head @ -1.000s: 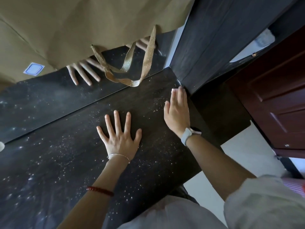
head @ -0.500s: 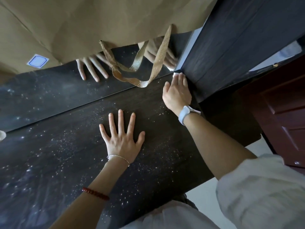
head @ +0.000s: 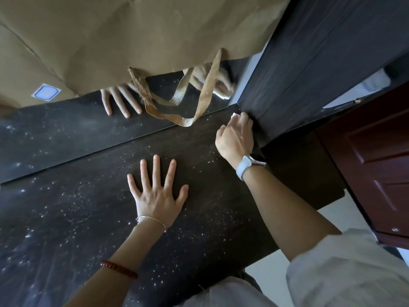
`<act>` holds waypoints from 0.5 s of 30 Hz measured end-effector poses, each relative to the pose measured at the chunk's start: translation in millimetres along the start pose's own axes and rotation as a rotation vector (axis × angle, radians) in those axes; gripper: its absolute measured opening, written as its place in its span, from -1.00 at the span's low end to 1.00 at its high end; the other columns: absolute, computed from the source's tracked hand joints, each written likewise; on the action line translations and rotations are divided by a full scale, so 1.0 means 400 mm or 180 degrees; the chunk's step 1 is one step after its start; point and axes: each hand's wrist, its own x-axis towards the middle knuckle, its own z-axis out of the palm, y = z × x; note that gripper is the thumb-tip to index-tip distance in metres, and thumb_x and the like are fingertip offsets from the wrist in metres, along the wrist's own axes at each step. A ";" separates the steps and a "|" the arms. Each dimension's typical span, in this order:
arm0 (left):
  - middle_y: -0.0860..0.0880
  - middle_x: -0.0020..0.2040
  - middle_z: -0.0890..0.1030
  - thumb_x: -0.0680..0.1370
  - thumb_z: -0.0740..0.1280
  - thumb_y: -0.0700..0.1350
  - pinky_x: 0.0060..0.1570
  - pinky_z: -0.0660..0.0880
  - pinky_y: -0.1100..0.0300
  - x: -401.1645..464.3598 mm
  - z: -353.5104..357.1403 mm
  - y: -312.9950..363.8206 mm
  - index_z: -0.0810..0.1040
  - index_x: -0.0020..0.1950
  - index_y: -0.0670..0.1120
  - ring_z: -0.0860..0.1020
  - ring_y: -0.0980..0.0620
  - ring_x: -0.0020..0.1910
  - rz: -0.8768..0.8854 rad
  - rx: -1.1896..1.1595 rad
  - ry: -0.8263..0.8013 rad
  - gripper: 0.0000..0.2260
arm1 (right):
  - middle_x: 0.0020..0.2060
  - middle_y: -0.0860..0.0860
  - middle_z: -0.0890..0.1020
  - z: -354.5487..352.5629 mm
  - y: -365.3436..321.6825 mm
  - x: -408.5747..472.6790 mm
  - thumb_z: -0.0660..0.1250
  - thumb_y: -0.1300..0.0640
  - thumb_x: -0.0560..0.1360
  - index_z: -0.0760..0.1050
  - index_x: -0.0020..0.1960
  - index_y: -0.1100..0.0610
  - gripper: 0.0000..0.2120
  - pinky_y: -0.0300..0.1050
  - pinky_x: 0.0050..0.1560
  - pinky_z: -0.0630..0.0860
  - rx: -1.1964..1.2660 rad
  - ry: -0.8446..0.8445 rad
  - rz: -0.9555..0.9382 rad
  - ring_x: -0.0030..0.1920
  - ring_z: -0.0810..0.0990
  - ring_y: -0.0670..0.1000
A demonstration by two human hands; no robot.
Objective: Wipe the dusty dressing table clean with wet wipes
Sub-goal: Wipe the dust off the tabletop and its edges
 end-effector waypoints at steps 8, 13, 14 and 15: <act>-0.15 0.48 0.20 0.45 -0.04 0.30 0.31 0.03 -0.36 0.000 -0.003 0.001 0.17 0.44 0.08 0.10 -0.25 0.46 -0.0041 -0.0038 -0.0057 -0.40 | 0.42 0.36 0.16 0.006 0.059 -0.055 0.12 0.18 0.52 0.09 0.41 0.43 -0.45 -0.01 0.45 0.10 -0.0008 -0.0097 -0.0652 0.45 0.12 0.24; -0.15 0.47 0.22 0.45 -0.02 0.29 0.30 0.05 -0.36 0.000 -0.003 0.004 0.18 0.43 0.09 0.13 -0.25 0.45 -0.0051 -0.0011 -0.0034 -0.41 | 0.35 0.29 0.34 0.004 0.039 0.038 0.00 0.06 0.46 0.25 0.33 0.38 -0.45 0.07 0.17 0.36 -0.0467 -0.0047 -0.0768 0.29 0.36 0.21; -0.14 0.48 0.22 0.45 -0.02 0.29 0.31 0.04 -0.36 0.000 -0.003 0.003 0.18 0.43 0.09 0.13 -0.25 0.45 -0.0052 -0.0006 -0.0036 -0.41 | 0.36 0.29 0.32 0.001 0.033 0.040 0.02 0.05 0.48 0.23 0.34 0.39 -0.45 0.06 0.15 0.34 -0.0623 -0.0116 -0.0734 0.27 0.36 0.20; -0.14 0.48 0.21 0.45 -0.03 0.30 0.31 0.03 -0.36 -0.001 -0.002 0.002 0.17 0.43 0.09 0.12 -0.25 0.46 -0.0057 -0.0010 -0.0054 -0.41 | 0.38 0.30 0.27 0.003 0.029 0.040 0.05 0.04 0.51 0.16 0.38 0.40 -0.43 0.04 0.18 0.31 -0.0763 -0.0210 -0.0707 0.29 0.33 0.20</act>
